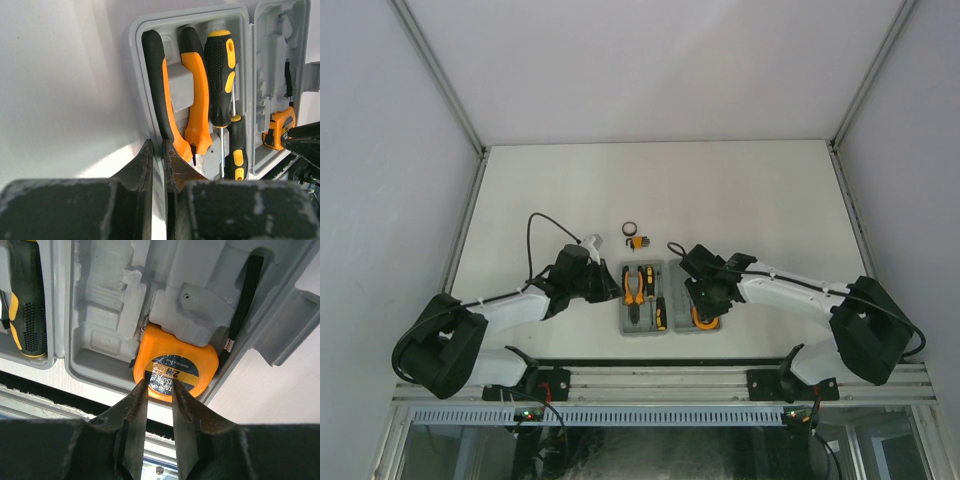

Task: Sort the tools into containers
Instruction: Place the engineering item in the storage box, then move the storage box to the center of the board.

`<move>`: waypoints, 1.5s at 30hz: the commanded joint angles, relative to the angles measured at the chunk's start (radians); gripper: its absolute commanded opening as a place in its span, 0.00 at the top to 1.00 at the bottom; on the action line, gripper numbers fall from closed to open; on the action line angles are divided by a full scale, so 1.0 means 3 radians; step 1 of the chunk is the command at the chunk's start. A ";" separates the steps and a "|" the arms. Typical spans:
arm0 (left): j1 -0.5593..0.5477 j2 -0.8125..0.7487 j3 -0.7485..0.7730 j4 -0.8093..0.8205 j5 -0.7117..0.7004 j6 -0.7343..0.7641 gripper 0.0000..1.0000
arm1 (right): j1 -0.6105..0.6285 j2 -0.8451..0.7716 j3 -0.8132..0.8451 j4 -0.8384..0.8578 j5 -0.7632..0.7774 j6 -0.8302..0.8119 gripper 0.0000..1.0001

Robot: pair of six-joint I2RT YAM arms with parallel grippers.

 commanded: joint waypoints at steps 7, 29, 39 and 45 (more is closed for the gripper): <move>-0.0024 -0.0067 0.0179 -0.0251 -0.0007 0.0140 0.89 | 0.0163 0.0425 -0.0105 -0.0017 0.0005 0.0210 0.73; -0.0419 -0.0590 0.0055 -0.0555 -0.0502 -0.0248 0.69 | 0.0123 -0.1224 0.0000 0.0216 0.0650 0.0259 0.48; -0.0302 -0.0712 0.0514 -0.1124 -0.0892 0.0017 0.57 | 0.0281 -0.1327 -0.0296 -0.0197 0.0730 0.0889 0.47; -0.0048 -0.0574 0.0797 -0.1186 -0.0855 0.0172 0.55 | 0.1127 -0.1390 -0.0482 -0.0259 0.0821 0.1603 0.45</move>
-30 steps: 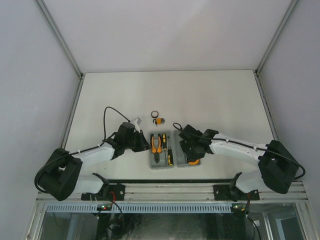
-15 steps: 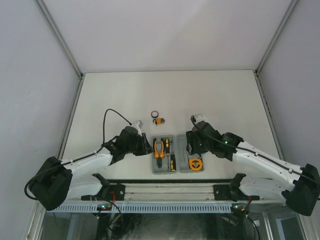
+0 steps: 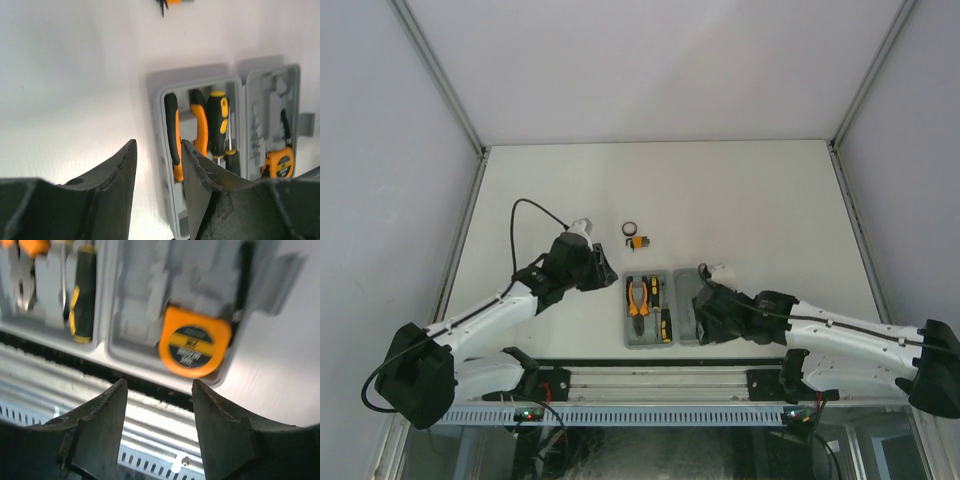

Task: Sort the tools into containers
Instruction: Move the storage box to the center of the board.

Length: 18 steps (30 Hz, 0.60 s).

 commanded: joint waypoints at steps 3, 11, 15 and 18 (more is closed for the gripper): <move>0.0230 0.0190 0.0504 -0.0090 -0.0039 0.0246 0.54 | 0.0785 0.0096 -0.0124 0.0119 0.0124 0.0940 0.44; 0.0325 0.0475 0.1059 -0.0257 -0.0118 0.0334 0.47 | 0.1079 0.0676 -0.0117 0.0656 0.0260 0.1258 0.42; 0.0353 0.0608 0.1238 -0.0360 -0.0165 0.0364 0.44 | 0.1027 0.0894 -0.0003 0.0628 0.0446 0.1290 0.42; 0.0371 0.0703 0.1319 -0.0383 -0.0181 0.0378 0.43 | 0.0927 0.1044 0.0043 0.0602 0.0489 0.1246 0.42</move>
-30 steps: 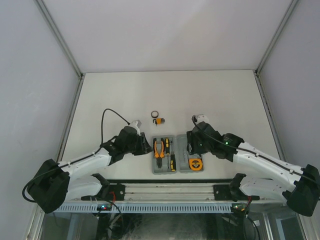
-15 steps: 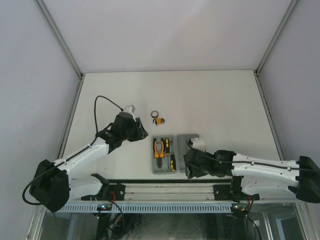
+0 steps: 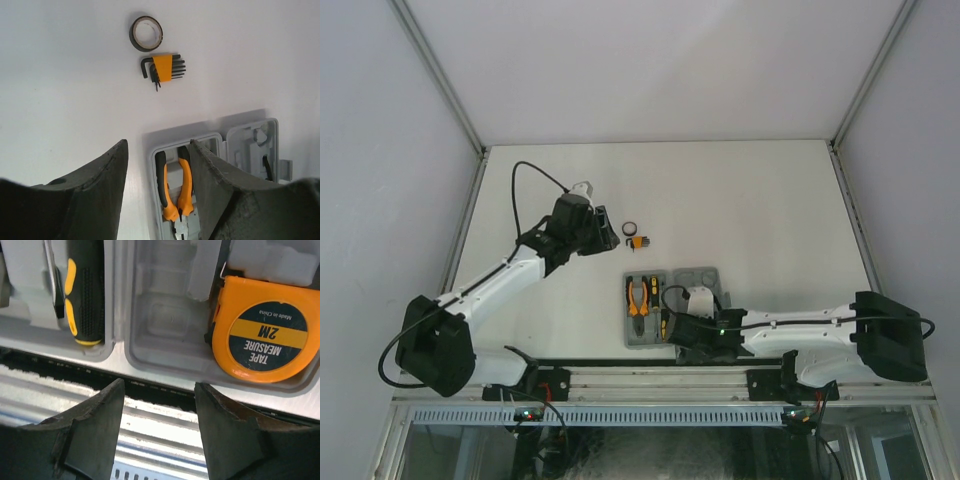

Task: Sort the tools into containers
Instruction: Move the storage box to the center of the board.

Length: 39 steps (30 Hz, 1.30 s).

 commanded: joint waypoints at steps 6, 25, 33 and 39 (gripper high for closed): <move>0.0203 0.0351 0.0442 -0.0121 -0.0112 0.0132 0.40 | -0.0266 0.0238 0.0212 0.0193 0.0358 -0.0070 0.42; 0.0104 0.1700 0.1742 -0.0492 -0.0259 0.0434 0.29 | -0.0137 -0.0568 0.0130 0.0309 0.0478 -0.0659 0.40; -0.0155 0.2278 0.2422 -0.0900 -0.0501 0.0626 0.25 | -0.0152 -0.0772 0.0104 0.0238 0.0633 -0.0624 0.40; -0.0189 0.2502 0.2621 -0.1126 -0.0790 0.0638 0.24 | -0.0176 -0.0957 -0.0030 0.0197 0.0637 -0.0562 0.39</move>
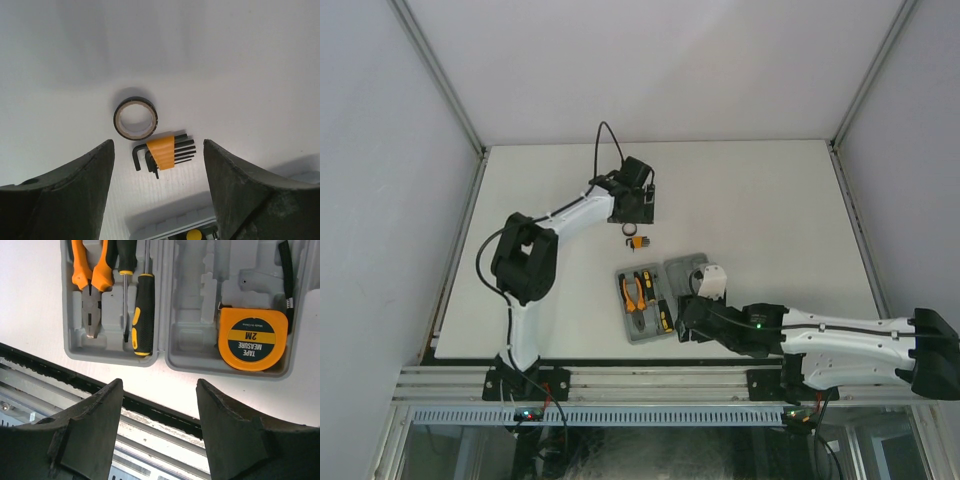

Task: Sort the tools into containers
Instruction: Move the storage box to the center of the board.

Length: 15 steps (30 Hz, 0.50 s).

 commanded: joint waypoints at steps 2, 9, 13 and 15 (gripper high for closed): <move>0.0005 0.0130 0.0240 -0.0263 -0.0334 0.0105 0.24 | -0.0029 -0.0197 -0.0105 0.0003 0.0087 0.0058 0.39; 0.0005 0.0355 0.0419 -0.0322 -0.0267 0.0118 0.24 | -0.0071 -0.0249 -0.0162 0.0003 0.0036 0.0051 0.39; 0.0006 0.0431 0.0453 -0.0331 -0.0265 0.0103 0.25 | -0.0075 -0.0226 -0.0162 0.0008 0.0010 0.0041 0.40; 0.0017 0.0455 0.0450 -0.0322 -0.0274 0.0088 0.26 | -0.0076 -0.0211 -0.0161 0.0017 -0.0007 0.0033 0.40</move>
